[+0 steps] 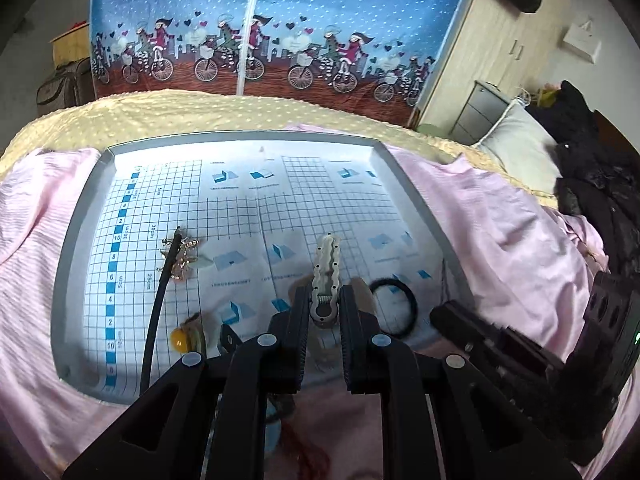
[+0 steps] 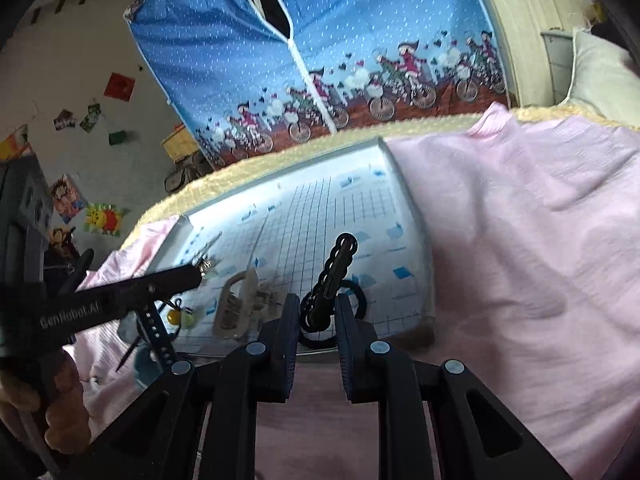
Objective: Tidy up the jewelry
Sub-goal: 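Carry the bracelet and grey piece into the tray and open both grippers, then withdraw both tools from the tray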
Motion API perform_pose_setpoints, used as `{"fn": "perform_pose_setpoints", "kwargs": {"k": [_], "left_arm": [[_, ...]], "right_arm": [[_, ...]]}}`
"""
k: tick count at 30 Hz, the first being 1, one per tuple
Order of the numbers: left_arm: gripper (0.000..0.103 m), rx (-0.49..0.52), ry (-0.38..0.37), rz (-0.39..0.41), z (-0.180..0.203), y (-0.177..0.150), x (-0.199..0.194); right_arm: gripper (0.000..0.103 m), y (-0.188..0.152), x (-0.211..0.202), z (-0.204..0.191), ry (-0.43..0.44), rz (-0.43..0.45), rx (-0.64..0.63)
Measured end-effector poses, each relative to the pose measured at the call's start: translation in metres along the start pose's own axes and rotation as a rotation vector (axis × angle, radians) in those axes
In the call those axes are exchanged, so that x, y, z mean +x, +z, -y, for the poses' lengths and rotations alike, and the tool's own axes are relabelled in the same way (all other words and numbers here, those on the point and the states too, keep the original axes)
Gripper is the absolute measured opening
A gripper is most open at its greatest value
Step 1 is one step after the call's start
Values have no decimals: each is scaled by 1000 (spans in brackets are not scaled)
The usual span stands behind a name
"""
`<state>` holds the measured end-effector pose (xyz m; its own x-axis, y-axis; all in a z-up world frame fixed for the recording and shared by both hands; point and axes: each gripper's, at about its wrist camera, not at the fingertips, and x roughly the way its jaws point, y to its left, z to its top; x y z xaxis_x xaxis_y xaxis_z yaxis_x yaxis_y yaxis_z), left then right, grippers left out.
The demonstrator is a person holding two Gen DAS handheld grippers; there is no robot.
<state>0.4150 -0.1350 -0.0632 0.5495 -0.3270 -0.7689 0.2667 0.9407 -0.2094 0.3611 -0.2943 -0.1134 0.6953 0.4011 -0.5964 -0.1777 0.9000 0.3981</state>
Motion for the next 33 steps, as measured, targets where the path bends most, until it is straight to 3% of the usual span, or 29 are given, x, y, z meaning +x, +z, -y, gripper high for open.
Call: {"fn": "perform_pose_setpoints", "kwargs": {"k": [8, 13, 14, 15, 16, 18, 22, 24, 29, 33], "left_arm": [[14, 24, 43, -8, 3, -3, 4], [36, -2, 11, 19, 4, -8, -15], [39, -12, 1, 40, 3, -9, -23], [44, -19, -10, 60, 2, -10, -32], [53, -27, -25, 85, 2, -12, -43], [67, -42, -44, 157, -2, -18, -71], [88, -38, -53, 299, -5, -32, -122], [92, -37, -32, 353, -7, -39, -144], [96, -16, 34, 450, -10, -70, -195], [96, -9, 83, 476, -13, -97, -217]], "right_arm": [[18, -2, 5, 2, -8, -20, 1], [18, 2, -1, 3, -30, -17, 0], [24, 2, -4, 3, -34, -13, 1], [36, 3, -9, 2, -40, -4, 3], [44, 3, -16, 1, -52, 14, 5], [75, 3, -31, -2, -74, 56, 9], [91, -1, -65, -16, -69, 136, 5], [103, -3, -79, -27, -71, 168, -34], [103, -19, -121, -66, -66, 271, -140], [103, -39, -148, -93, -60, 327, -198]]}}
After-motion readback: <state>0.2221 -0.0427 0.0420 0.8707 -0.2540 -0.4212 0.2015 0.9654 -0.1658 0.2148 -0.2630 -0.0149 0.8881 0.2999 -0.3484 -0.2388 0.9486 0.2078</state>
